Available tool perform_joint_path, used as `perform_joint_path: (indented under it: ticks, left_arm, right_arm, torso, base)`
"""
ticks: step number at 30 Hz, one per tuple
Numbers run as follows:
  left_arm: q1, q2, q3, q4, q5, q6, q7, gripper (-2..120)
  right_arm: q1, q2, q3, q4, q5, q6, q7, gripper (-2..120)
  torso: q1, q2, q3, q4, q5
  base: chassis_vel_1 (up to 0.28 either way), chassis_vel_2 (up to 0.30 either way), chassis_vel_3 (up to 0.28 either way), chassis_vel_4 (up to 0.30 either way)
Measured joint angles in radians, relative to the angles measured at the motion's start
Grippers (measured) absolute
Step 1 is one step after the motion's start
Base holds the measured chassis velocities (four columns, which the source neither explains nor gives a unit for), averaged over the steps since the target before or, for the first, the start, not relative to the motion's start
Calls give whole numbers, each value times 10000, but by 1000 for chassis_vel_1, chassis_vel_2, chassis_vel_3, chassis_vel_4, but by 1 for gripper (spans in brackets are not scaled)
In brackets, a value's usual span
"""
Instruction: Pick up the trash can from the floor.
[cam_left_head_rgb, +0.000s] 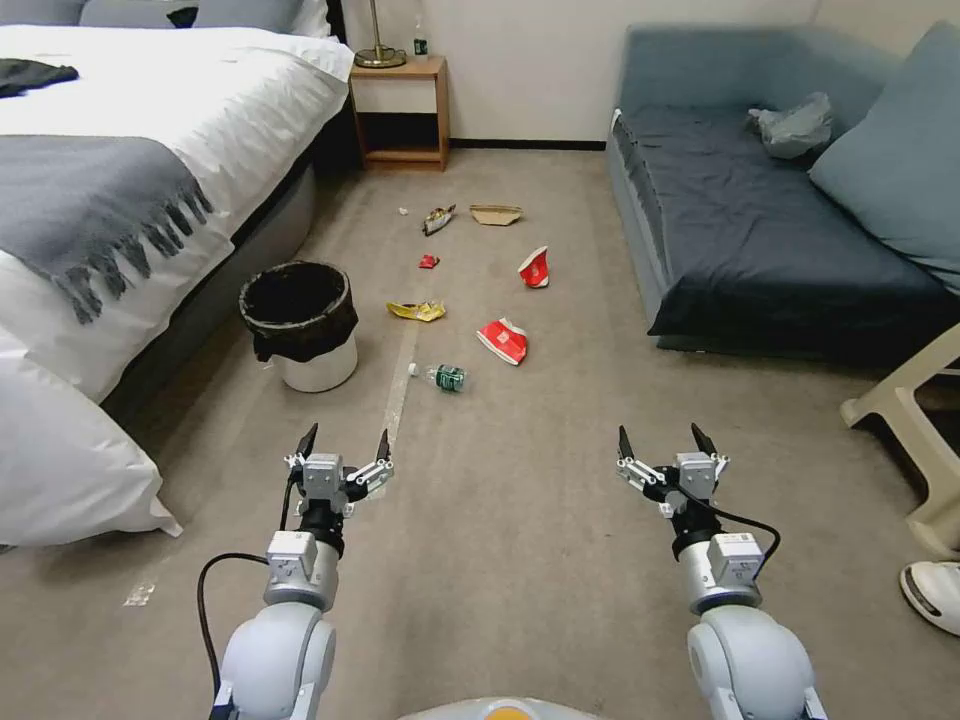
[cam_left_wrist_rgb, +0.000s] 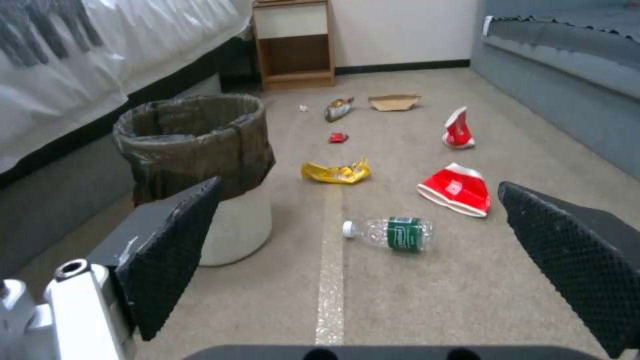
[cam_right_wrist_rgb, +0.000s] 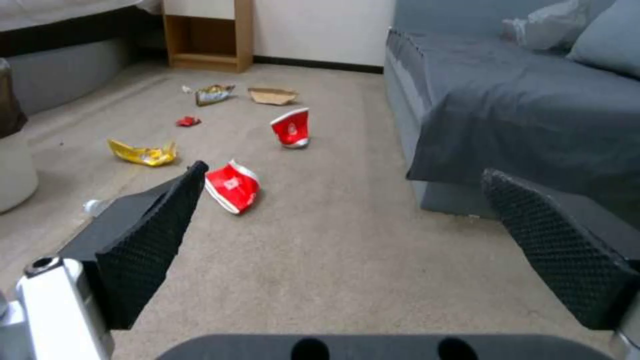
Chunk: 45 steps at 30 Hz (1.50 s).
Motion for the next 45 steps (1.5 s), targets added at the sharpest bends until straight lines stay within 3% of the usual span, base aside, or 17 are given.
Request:
perform_joint_path:
  ticks: [29,32,34,35,36,40,42,45]
  left_arm:
    - [68,-9,-86,-60,-54,0,-12,100]
    - [429,-93,-581,-428,-413,-10,-192,97]
    - [1177,-264,-1599,-1161,-1152,-51,-597,86]
    - [1177,-264,-1599,-1161,-1152,-51,-597,86]
    - [1559,-355,-2113,-1537,-1530,-79,-791,82]
    - [2427,-505,-3354,-2381,-2560,-282,-1190,95]
    - [2498,-447,-3515,-2451,-2945,-566,-1062,99]
    - [2526,-438,-3592,-2432,-3206,-865,-812,100]
  right_arm:
    - [-44,-2,4,22,24,0,0,100]
    - [-313,-38,52,249,259,-5,-55,100]
    - [-1263,-174,225,1004,1063,-41,-296,100]
    - [-1263,-174,225,1004,1063,-41,-296,100]
    - [-1760,-244,314,1389,1477,-62,-419,100]
    - [-3077,-437,555,2463,2616,-121,-763,100]
    - [-3302,-574,678,2718,3025,-99,-1119,100]
    - [-3332,-722,771,2803,3308,-45,-1422,100]
  torso:
    - [-1,0,0,-2,-2]
    - [0,0,0,2,0]
    - [-1,0,0,1,-3]
    - [-1,0,0,1,-3]
    - [-1,1,-1,1,0]
    - [-1,1,-1,7,1]
    - [-1,1,-2,-6,-3]
    - [-1,0,-1,-3,0]
  base:
    - [0,0,0,0]
    - [0,0,0,0]
    - [0,0,0,0]
    - [0,0,0,0]
    - [0,0,0,0]
    - [0,0,0,0]
    - [0,0,0,0]
    - [0,0,0,0]
